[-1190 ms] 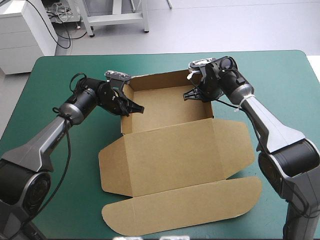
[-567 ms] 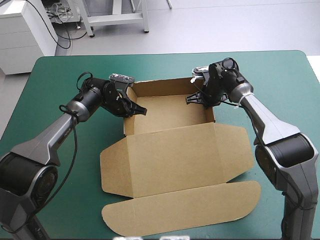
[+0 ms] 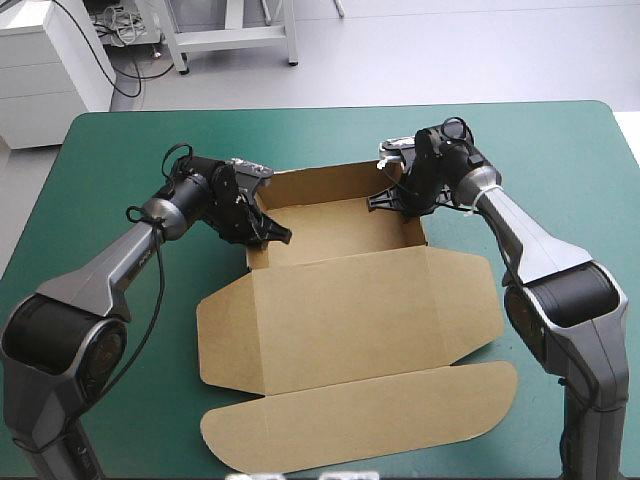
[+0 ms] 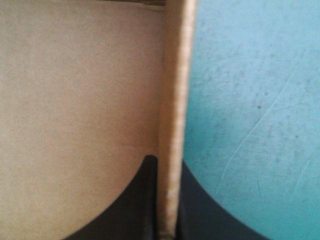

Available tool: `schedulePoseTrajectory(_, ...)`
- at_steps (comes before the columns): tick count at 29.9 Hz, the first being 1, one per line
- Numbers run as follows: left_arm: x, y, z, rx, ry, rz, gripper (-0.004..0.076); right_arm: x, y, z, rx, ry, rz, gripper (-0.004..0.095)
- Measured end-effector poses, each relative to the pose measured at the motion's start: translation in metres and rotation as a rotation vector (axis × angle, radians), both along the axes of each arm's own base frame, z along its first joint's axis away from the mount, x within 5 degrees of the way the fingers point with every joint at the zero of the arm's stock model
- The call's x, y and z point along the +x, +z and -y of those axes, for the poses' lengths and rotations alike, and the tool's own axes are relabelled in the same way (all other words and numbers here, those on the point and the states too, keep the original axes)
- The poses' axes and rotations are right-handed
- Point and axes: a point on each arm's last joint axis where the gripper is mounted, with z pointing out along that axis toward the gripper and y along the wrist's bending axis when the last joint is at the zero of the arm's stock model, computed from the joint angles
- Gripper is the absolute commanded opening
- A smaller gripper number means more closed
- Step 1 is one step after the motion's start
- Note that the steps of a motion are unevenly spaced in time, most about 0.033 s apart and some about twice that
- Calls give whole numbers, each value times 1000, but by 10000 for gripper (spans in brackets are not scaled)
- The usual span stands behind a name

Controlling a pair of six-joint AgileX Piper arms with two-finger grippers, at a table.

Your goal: Fold the box

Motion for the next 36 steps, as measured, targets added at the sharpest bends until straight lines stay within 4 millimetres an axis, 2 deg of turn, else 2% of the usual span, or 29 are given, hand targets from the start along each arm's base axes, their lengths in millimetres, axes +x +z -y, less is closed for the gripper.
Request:
schedulePoseTrajectory(2,-2,-9,-2,13,-2,-89,496,0,0,-1,7,2,-3,180)
schedulePoseTrajectory(4,1,-7,-4,12,5,-103,547,-1,0,-2,17,2,-11,355)
schedulePoseTrajectory(7,8,2,-8,8,14,-91,557,-2,-5,-5,34,9,-43,679)
schedulePoseTrajectory(8,11,8,-8,1,15,-74,557,-3,-7,-7,39,12,-54,757)
schedulePoseTrajectory(10,15,21,-6,-15,17,-31,557,-4,-7,-8,46,15,-59,846)
schedulePoseTrajectory(14,22,50,-3,-48,15,50,557,-5,-7,-10,40,20,-65,860)
schedulePoseTrajectory(19,23,73,-3,-60,8,86,557,-4,2,-9,32,35,-30,860)
schedulePoseTrajectory(22,23,80,-3,-60,6,98,556,-4,20,-7,33,42,22,859)
schedulePoseTrajectory(27,23,82,-4,-51,3,105,538,-13,61,-1,37,45,136,858)
schedulePoseTrajectory(31,18,96,-7,-62,1,143,442,-26,95,8,13,63,225,858)
schedulePoseTrajectory(33,12,110,-9,-79,2,189,349,-33,109,12,8,70,262,858)
schedulePoseTrajectory(36,-1,131,-14,-83,-27,248,151,-46,130,19,-3,82,317,856)
